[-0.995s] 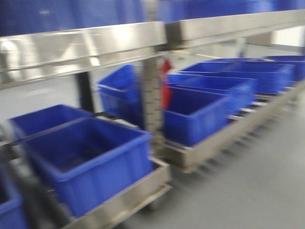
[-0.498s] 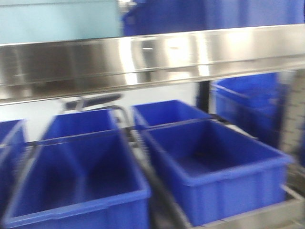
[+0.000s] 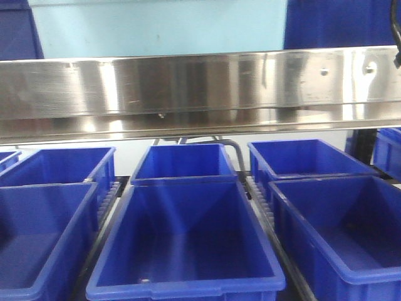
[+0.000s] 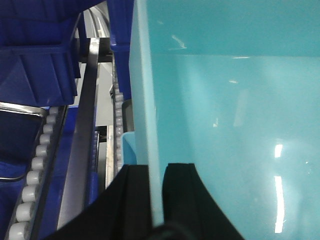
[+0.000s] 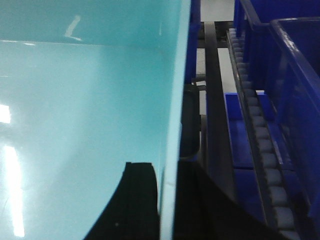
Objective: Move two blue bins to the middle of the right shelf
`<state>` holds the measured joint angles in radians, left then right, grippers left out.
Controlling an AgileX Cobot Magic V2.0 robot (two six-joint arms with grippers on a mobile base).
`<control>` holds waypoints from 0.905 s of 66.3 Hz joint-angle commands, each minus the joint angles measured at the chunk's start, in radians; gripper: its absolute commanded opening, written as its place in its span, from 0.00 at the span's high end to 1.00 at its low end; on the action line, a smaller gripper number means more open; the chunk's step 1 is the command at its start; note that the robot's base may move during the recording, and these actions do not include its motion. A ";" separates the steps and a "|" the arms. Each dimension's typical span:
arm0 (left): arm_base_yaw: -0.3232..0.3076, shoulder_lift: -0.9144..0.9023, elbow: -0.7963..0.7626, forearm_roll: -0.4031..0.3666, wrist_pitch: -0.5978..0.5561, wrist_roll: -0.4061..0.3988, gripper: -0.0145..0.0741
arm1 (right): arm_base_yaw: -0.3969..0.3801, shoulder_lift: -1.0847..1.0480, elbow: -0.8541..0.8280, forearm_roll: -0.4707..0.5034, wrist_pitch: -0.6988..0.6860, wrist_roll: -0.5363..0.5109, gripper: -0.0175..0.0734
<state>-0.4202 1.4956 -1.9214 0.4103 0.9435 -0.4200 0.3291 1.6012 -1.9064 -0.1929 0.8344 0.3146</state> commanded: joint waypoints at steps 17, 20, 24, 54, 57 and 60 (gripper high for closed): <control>-0.010 -0.012 -0.013 -0.045 -0.072 -0.002 0.96 | 0.004 -0.007 -0.010 -0.007 -0.042 -0.012 0.99; -0.010 -0.012 -0.013 -0.045 -0.072 -0.002 0.96 | 0.004 -0.007 -0.010 -0.007 -0.042 -0.012 0.99; -0.010 -0.012 -0.013 -0.045 -0.072 -0.002 0.96 | 0.004 -0.007 -0.010 -0.007 -0.042 -0.012 0.99; -0.010 -0.012 -0.013 -0.045 -0.072 -0.002 0.96 | 0.004 -0.007 -0.010 -0.007 -0.042 -0.012 0.99; -0.010 -0.012 -0.013 -0.045 -0.072 -0.002 0.96 | 0.004 -0.007 -0.010 -0.007 -0.042 -0.012 0.99; -0.010 -0.012 -0.013 -0.045 -0.072 -0.002 0.96 | 0.004 -0.007 -0.010 -0.007 -0.042 -0.012 0.99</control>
<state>-0.4202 1.4956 -1.9214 0.4103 0.9435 -0.4200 0.3291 1.6012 -1.9064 -0.1929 0.8344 0.3146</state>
